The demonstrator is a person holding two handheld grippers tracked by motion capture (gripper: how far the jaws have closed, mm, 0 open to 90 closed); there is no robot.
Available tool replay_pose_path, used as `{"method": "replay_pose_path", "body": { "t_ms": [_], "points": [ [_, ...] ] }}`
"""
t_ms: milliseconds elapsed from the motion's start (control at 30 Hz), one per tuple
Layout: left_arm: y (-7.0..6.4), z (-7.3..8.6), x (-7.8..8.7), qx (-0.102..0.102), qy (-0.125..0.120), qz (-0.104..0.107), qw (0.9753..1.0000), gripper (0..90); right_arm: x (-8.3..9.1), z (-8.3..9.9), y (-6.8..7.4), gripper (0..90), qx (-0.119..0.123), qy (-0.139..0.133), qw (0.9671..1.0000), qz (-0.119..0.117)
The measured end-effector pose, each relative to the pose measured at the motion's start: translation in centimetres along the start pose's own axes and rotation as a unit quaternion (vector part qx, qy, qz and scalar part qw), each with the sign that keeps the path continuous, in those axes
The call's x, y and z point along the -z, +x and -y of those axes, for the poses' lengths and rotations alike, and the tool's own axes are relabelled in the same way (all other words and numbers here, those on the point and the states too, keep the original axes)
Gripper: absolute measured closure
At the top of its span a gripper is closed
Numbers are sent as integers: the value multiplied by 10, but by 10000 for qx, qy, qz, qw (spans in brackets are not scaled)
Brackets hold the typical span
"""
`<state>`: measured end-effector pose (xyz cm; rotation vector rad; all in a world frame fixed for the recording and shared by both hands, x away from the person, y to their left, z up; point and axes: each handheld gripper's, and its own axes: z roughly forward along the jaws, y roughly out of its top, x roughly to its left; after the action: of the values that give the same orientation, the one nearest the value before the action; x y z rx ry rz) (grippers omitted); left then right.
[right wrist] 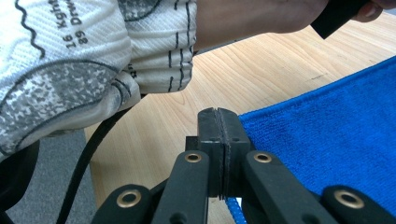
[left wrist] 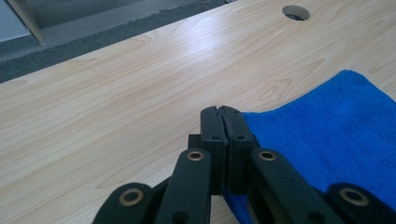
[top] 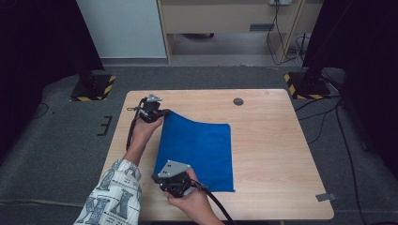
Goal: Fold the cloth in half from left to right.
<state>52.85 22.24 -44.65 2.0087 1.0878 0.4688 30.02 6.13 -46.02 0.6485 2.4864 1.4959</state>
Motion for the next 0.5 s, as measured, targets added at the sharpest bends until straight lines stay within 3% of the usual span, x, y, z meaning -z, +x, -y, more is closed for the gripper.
{"method": "replay_pose_path", "body": {
  "t_ms": [200, 333, 367, 500],
  "points": [
    [9, 4, 11, -47, 38, -96, 9999, 886, -7, -1, 6, 897, 14, -15, 10000, -43],
    [15, 6, 18, -11, 21, -126, 9999, 886, -15, -5, 12, 897, 32, -46, 9999, -105],
    [16, 7, 20, 75, -1, -115, 9999, 886, -16, -6, 12, 896, 23, -60, 9999, -123],
    [10, 5, 14, 53, 10, -57, 10000, 886, -12, -4, 8, 896, -63, -119, 9998, -118]
  ]
}}
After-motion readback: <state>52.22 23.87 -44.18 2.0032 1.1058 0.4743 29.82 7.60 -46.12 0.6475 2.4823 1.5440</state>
